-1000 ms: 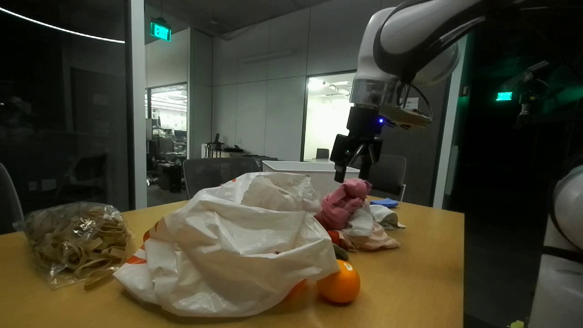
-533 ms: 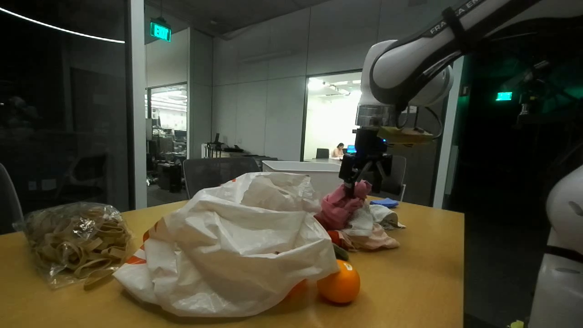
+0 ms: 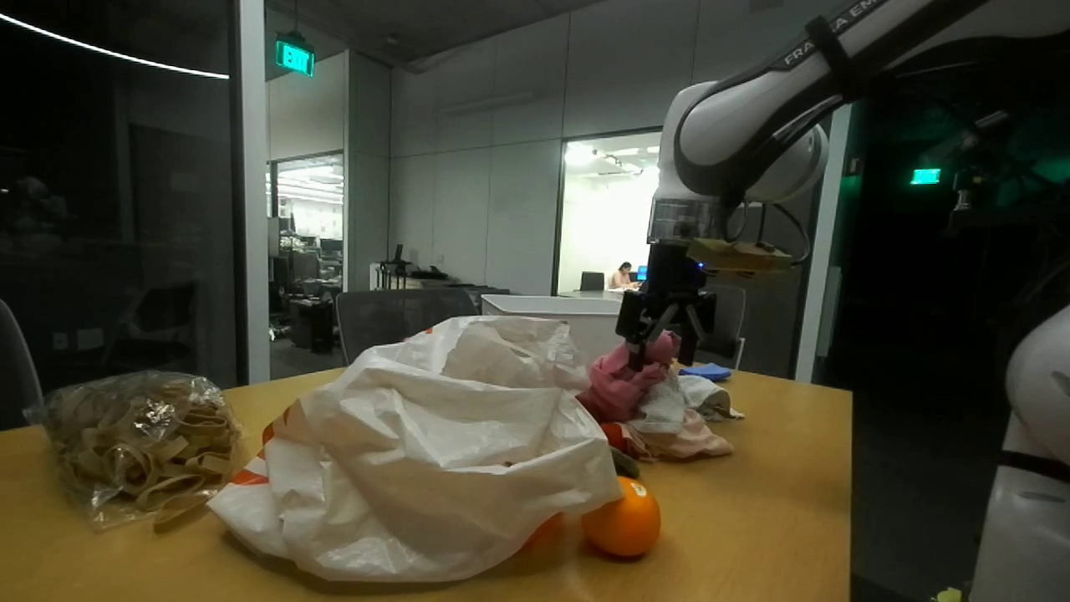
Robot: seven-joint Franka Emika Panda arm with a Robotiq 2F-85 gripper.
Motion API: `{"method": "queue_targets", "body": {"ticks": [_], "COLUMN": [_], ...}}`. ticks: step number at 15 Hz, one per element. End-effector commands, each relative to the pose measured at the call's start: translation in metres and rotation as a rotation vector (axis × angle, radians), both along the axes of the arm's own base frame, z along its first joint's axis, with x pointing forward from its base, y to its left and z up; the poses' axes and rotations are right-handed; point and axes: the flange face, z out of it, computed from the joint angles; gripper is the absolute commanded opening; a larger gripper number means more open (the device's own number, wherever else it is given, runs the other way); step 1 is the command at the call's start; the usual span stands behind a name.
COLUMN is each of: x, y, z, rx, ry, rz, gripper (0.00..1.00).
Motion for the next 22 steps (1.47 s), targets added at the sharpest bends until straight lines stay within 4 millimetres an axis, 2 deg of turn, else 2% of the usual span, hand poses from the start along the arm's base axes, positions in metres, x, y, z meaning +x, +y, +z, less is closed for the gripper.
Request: {"method": "queue_targets", "body": {"ticks": [1,4,7,11,14,15,16,19,22], "x": [0.013,0.036,0.058,0.061,0.063,0.065,0.068,0.079,0.090], "y": [0.010,-0.002,-0.027,-0.069,-0.082,-0.084,-0.088,-0.100,-0.123], "z": [-0.006,-0.027,-0.051,-0.090,-0.116,-0.119,-0.124,-0.128,-0.123], "rx": [0.044,0.017,-0.015,-0.112,-0.147,-0.138,-0.139,-0.139,-0.130], "ry": [-0.078,-0.169,-0.200,-0.062,0.062,0.093,0.107,0.123,0.120], "rz": [-0.099,-0.239,-0.389,-0.563,-0.602,-0.596,-0.603,-0.621,-0.673], "gripper": [1.00,1.00,1.00,1.00,1.00,0.78,0.74,0.52,0.30]}}
